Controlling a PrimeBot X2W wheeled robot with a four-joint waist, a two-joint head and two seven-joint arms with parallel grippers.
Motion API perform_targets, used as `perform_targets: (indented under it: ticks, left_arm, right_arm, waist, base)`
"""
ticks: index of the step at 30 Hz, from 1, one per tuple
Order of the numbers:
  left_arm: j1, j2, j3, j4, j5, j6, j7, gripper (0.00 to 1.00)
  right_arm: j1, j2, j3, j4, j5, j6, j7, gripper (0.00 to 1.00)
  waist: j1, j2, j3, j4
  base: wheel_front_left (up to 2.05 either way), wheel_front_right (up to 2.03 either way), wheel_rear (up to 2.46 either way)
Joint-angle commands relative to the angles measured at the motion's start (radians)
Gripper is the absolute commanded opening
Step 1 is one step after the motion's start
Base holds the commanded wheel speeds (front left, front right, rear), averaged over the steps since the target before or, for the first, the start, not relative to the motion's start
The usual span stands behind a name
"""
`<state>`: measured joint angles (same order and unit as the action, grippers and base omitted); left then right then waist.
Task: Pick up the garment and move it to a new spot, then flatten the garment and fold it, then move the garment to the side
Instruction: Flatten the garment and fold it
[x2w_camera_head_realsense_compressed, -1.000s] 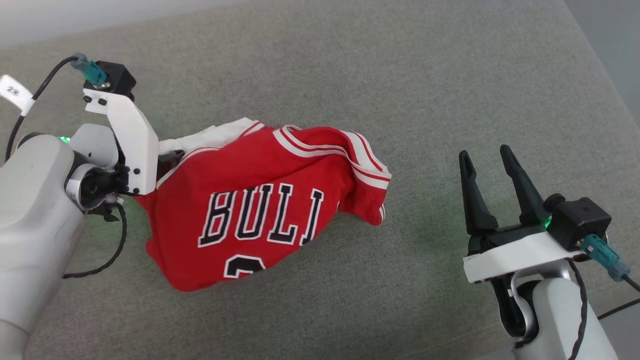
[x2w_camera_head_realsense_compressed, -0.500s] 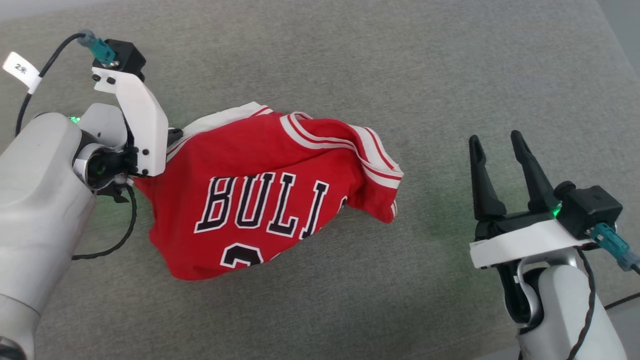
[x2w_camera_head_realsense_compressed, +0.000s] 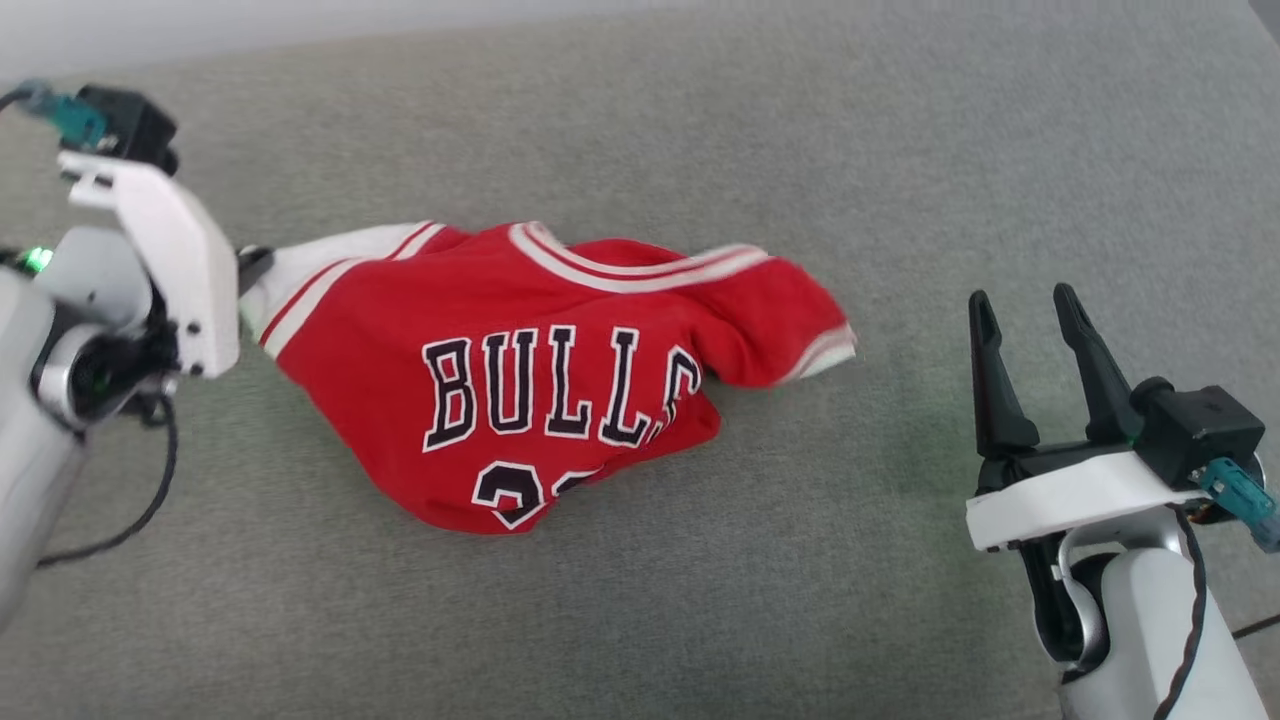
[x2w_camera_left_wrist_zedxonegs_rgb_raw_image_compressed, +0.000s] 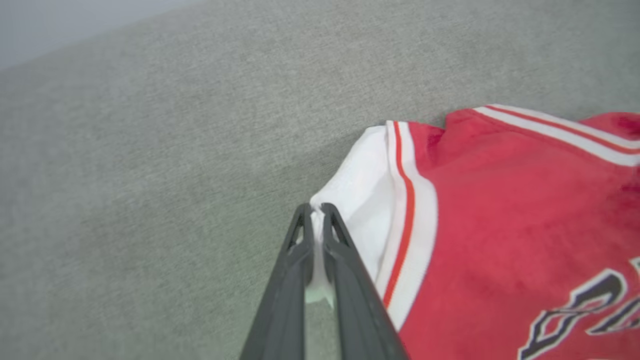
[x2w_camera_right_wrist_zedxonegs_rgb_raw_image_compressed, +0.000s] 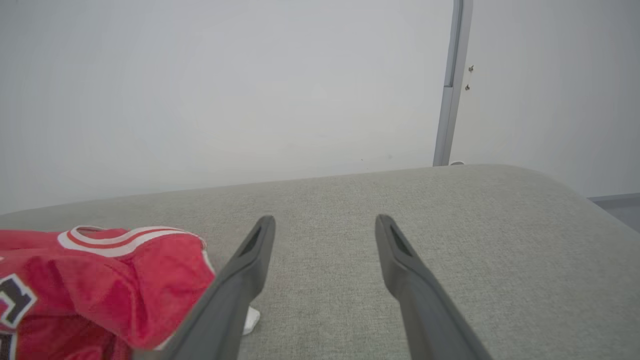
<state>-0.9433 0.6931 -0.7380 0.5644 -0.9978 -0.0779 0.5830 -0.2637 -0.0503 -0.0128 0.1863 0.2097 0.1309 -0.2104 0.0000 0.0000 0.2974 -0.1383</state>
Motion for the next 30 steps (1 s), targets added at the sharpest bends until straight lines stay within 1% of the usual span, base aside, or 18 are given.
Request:
perform_targets:
  ticks: [1,3,8,10,13,17,22,24,25,26,27,30]
  left_arm:
    - [0.036,0.018,0.008,-0.027,-0.01,0.017,-0.005,0.0]
    - [0.091,0.057,0.019,-0.085,-0.028,0.051,-0.006,0.0]
    - [0.274,0.158,0.042,-0.254,-0.083,0.161,0.014,0.0]
    - [0.359,0.185,0.048,-0.318,-0.117,0.204,0.017,0.0]
    - [0.457,0.208,0.059,-0.388,-0.169,0.248,0.008,0.0]
    - [0.517,0.209,0.077,-0.421,-0.22,0.277,0.002,0.0]
    - [0.511,0.213,0.091,-0.443,-0.239,0.288,0.017,0.0]
    - [0.498,0.214,0.098,-0.458,-0.243,0.284,0.016,0.0]
    - [0.495,0.216,0.101,-0.463,-0.244,0.281,0.017,0.14]
    - [0.493,0.22,0.107,-0.465,-0.248,0.283,0.019,0.44]
    - [0.489,0.225,0.112,-0.466,-0.253,0.287,0.022,1.0]
    - [0.469,0.238,0.126,-0.465,-0.263,0.302,0.041,1.0]
  right_arm:
    - [0.012,-0.001,-0.003,-0.006,-0.001,0.0,0.006,1.0]
    - [0.023,-0.001,-0.007,-0.01,-0.005,0.0,0.015,1.0]
    - [0.045,-0.001,-0.01,-0.023,-0.003,0.0,0.033,1.0]
    - [0.051,-0.001,-0.011,-0.028,-0.001,0.0,0.039,1.0]
    - [0.063,-0.001,-0.011,-0.033,0.002,0.0,0.048,1.0]
    - [0.067,-0.001,-0.01,-0.037,0.003,0.0,0.056,1.0]
    - [0.067,-0.001,-0.003,-0.039,0.006,0.0,0.062,1.0]
    - [0.068,-0.001,0.0,-0.04,0.007,0.0,0.064,1.0]
    - [0.069,-0.001,0.0,-0.04,0.008,0.0,0.064,1.0]
    - [0.069,-0.001,0.0,-0.041,0.009,0.0,0.064,1.0]
    - [0.071,-0.001,0.0,-0.042,0.01,0.0,0.064,1.0]
    - [0.073,-0.001,-0.003,-0.044,0.012,0.0,0.065,1.0]
  waist:
    - [0.0,0.0,-0.026,0.023]
    - [0.0,0.0,-0.04,0.035]
    - [0.0,0.0,-0.064,0.048]
    - [0.0,0.0,-0.069,0.052]
    - [0.0,0.0,-0.074,0.058]
    - [0.0,0.0,-0.079,0.064]
    - [0.0,0.0,-0.089,0.062]
    - [0.0,0.0,-0.091,0.059]
    - [0.0,0.0,-0.091,0.059]
    - [0.0,0.0,-0.091,0.058]
    - [0.0,0.0,-0.091,0.058]
    - [0.0,0.0,-0.088,0.057]
  base:
    - [0.0,0.0,0.0]
    - [0.0,0.0,0.0]
    - [0.0,0.0,0.0]
    - [0.0,0.0,0.0]
    - [0.0,0.0,0.0]
    - [0.0,0.0,0.0]
    - [0.0,0.0,0.0]
    - [0.0,0.0,0.0]
    - [0.0,0.0,0.0]
    - [0.0,0.0,0.0]
    - [0.0,0.0,0.0]
    - [0.0,0.0,0.0]
